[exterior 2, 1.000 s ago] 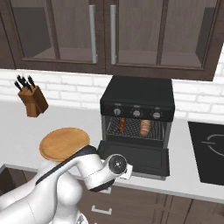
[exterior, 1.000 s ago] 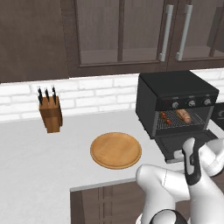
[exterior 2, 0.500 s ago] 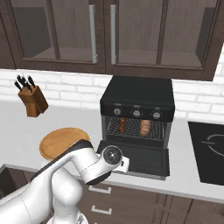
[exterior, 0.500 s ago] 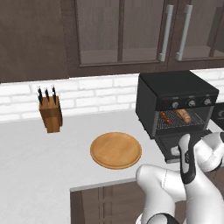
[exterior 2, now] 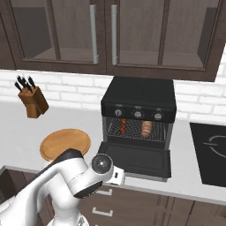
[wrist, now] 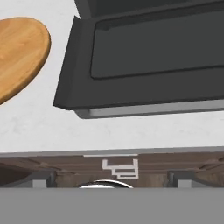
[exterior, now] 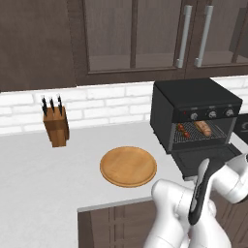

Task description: Pick up the kebab skewer and baguette bread, and place them inside the toaster oven. Close the toaster oven door and start by setting the timer.

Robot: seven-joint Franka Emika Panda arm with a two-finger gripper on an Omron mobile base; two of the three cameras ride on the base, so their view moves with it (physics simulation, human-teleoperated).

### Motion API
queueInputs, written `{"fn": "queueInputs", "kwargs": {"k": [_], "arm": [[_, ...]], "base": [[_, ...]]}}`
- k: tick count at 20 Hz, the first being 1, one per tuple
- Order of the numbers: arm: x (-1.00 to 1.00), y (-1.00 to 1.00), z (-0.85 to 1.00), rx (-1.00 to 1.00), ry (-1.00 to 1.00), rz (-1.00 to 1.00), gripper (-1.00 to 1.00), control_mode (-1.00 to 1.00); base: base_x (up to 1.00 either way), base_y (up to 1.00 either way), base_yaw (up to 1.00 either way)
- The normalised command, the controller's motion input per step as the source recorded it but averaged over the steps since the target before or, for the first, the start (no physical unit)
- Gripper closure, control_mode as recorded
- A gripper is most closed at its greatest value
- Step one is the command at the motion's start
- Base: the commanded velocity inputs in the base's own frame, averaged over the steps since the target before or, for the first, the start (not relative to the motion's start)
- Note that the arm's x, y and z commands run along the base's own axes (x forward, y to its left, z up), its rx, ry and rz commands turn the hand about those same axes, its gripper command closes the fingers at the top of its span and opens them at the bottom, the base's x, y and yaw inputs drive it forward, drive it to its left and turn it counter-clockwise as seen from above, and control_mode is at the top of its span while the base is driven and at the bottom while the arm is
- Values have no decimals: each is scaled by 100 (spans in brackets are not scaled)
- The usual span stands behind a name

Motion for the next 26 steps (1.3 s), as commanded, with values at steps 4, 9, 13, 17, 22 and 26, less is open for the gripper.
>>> {"fn": "queueInputs", "kwargs": {"k": [4, 9, 13, 17, 22, 26], "arm": [[14, 11, -41, -10, 0, -2, -100, -100], [17, 19, -37, -10, 0, -3, -100, -100], [36, 44, -27, -11, 0, -4, -100, -100], [66, 33, -8, -10, 0, -4, -100, -100], [42, 31, 0, -11, 0, -5, -100, -100], [14, 45, -18, -11, 0, -9, -100, -100]], "base": [[0, 0, 0], [0, 0, 0], [0, 0, 0], [0, 0, 0], [0, 0, 0], [0, 0, 0]]}}
